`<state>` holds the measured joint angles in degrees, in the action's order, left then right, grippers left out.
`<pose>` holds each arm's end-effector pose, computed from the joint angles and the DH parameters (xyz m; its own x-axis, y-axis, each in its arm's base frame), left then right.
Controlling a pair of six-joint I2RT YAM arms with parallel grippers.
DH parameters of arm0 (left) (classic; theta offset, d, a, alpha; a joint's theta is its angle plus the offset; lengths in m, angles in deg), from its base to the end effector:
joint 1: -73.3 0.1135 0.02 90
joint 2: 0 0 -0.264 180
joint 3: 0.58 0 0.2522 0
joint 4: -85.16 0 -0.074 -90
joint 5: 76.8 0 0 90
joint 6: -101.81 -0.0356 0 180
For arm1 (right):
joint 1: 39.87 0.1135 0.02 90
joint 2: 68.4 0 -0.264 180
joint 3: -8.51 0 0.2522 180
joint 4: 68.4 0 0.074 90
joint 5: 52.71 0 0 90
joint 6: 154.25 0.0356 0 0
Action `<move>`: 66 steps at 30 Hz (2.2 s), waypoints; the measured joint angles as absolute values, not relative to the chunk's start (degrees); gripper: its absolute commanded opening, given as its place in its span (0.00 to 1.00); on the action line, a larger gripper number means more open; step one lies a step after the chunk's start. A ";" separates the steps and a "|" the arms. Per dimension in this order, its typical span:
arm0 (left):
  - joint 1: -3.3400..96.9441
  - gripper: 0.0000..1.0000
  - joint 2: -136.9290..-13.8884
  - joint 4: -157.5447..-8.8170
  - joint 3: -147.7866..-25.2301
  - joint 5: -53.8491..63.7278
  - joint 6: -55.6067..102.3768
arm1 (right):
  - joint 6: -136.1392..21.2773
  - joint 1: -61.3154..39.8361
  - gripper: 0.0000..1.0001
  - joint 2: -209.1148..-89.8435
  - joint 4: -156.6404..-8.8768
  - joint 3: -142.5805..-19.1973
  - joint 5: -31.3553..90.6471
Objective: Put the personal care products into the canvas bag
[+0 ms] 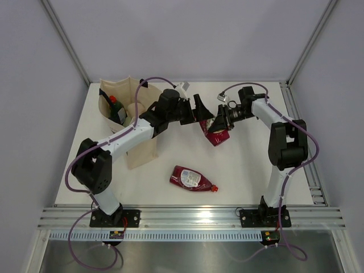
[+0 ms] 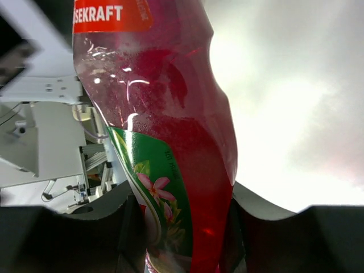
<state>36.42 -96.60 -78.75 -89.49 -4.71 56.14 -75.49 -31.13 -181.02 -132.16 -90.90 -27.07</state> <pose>0.3126 -0.2482 0.2985 -0.7871 -0.2408 -0.5679 0.3441 0.5927 -0.7282 0.3778 0.0906 0.2125 -0.8925 -0.2225 -0.3923 -0.4492 0.3603 0.8175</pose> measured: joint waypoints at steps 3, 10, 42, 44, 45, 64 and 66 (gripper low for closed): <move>36.35 0.99 -97.93 -78.92 -90.52 -5.10 55.57 | -74.35 -31.27 0.00 -178.50 -131.94 -91.58 -30.85; 36.42 0.65 -99.88 -80.17 -94.32 -6.18 55.49 | -73.85 -31.75 0.00 -176.89 -133.28 -94.33 -37.45; 45.99 0.00 -91.86 -89.55 -90.59 -20.16 59.07 | -86.66 -29.93 0.99 -168.95 -141.97 -104.41 -31.84; 47.54 0.00 -90.22 -89.55 -90.59 -21.21 59.75 | -85.06 -29.82 0.99 -168.30 -140.07 -104.34 -30.39; 48.53 0.00 -89.36 -89.59 -90.59 -21.89 60.23 | -84.26 -29.78 1.00 -168.21 -139.16 -104.32 -29.52; 81.16 0.00 -73.06 -77.53 -85.23 -18.31 51.16 | -89.46 -23.29 0.99 -160.80 -131.18 -92.39 -7.31; 81.03 0.00 -75.07 -76.24 -83.96 -18.02 49.17 | -91.45 -19.77 0.99 -156.16 -126.15 -86.20 -4.23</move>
